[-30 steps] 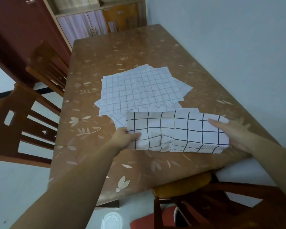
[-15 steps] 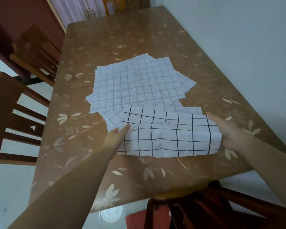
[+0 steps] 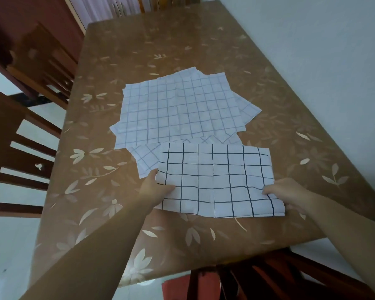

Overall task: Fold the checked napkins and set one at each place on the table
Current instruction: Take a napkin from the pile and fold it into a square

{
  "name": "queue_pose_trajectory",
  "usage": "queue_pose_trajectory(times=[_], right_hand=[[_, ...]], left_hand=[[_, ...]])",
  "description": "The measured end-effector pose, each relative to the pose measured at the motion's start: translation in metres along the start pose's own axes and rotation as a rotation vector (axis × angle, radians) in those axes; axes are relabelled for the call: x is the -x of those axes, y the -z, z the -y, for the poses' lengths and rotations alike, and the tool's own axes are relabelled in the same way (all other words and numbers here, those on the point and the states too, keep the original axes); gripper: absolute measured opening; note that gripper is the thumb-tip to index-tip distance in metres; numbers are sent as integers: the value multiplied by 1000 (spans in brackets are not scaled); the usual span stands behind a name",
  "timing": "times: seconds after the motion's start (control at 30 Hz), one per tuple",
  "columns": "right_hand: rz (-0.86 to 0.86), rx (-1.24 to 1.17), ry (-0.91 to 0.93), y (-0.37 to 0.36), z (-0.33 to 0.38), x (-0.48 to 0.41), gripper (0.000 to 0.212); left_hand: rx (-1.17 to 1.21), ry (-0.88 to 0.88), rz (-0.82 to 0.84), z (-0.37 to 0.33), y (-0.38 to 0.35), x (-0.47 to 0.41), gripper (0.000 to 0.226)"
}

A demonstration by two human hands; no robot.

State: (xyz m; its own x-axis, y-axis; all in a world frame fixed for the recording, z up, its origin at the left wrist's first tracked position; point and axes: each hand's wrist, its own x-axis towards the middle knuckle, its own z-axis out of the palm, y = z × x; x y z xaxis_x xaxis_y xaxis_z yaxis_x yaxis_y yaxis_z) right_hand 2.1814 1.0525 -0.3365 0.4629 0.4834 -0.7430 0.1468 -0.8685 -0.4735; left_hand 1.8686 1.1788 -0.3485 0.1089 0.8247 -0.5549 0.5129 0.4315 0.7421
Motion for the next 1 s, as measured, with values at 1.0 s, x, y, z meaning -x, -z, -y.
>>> queue_pose_trajectory(times=[1.0], right_hand=[[-177, -13, 138, -16, -19, 2, 23]], left_hand=[[-1125, -603, 144, 11, -95, 22, 63]])
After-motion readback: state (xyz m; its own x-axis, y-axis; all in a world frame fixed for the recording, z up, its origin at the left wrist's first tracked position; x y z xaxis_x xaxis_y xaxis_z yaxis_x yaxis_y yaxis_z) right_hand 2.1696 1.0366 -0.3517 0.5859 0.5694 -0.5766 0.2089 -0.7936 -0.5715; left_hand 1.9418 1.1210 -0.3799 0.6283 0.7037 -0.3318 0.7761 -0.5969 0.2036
